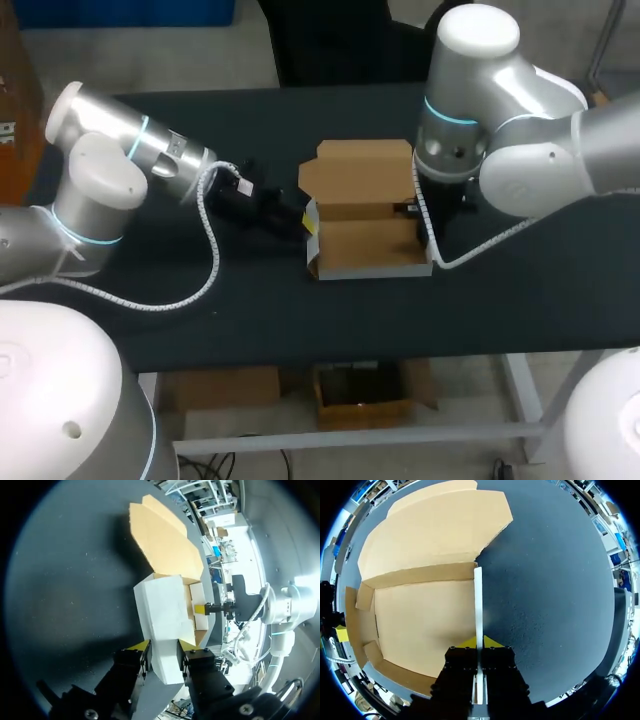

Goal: Assemble the packaging by folding the flat box into shape, placing the metal phone stand inside, and closing the box properly

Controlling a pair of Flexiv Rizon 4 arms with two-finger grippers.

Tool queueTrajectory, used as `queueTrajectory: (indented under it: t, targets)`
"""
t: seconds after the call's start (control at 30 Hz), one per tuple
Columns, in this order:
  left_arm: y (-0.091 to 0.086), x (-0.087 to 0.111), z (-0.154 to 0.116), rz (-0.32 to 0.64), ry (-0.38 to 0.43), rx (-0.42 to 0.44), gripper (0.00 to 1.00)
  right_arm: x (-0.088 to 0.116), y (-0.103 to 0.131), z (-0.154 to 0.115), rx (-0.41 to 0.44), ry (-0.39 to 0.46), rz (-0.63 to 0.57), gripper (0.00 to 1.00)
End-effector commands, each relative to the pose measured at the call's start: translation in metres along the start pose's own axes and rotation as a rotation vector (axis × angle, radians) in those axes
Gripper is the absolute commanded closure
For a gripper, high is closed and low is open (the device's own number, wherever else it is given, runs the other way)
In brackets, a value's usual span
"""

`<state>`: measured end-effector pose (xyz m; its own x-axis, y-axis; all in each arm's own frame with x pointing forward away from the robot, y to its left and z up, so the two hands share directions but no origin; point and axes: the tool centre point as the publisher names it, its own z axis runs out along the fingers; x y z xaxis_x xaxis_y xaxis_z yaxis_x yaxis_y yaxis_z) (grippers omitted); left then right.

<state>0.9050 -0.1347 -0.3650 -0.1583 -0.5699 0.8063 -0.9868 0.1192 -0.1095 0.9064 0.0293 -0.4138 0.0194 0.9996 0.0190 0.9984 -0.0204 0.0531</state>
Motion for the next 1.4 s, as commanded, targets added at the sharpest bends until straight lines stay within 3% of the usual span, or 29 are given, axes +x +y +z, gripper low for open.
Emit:
queueTrajectory:
  t: [0.03, 0.53, 1.4]
  targets:
    - [0.003, 0.008, 0.006, -0.010, -0.042, 0.023, 0.66, 0.001, 0.000, 0.000, 0.001, -0.002, 0.001, 1.00]
    - [0.002, 0.016, 0.022, -0.032, -0.227, 0.086, 0.69, 0.001, 0.000, 0.000, 0.001, -0.002, 0.001, 1.00]
    - [-0.002, 0.008, 0.042, -0.086, -0.592, 0.163, 0.70, 0.001, 0.000, 0.000, 0.001, -0.002, 0.001, 1.00]
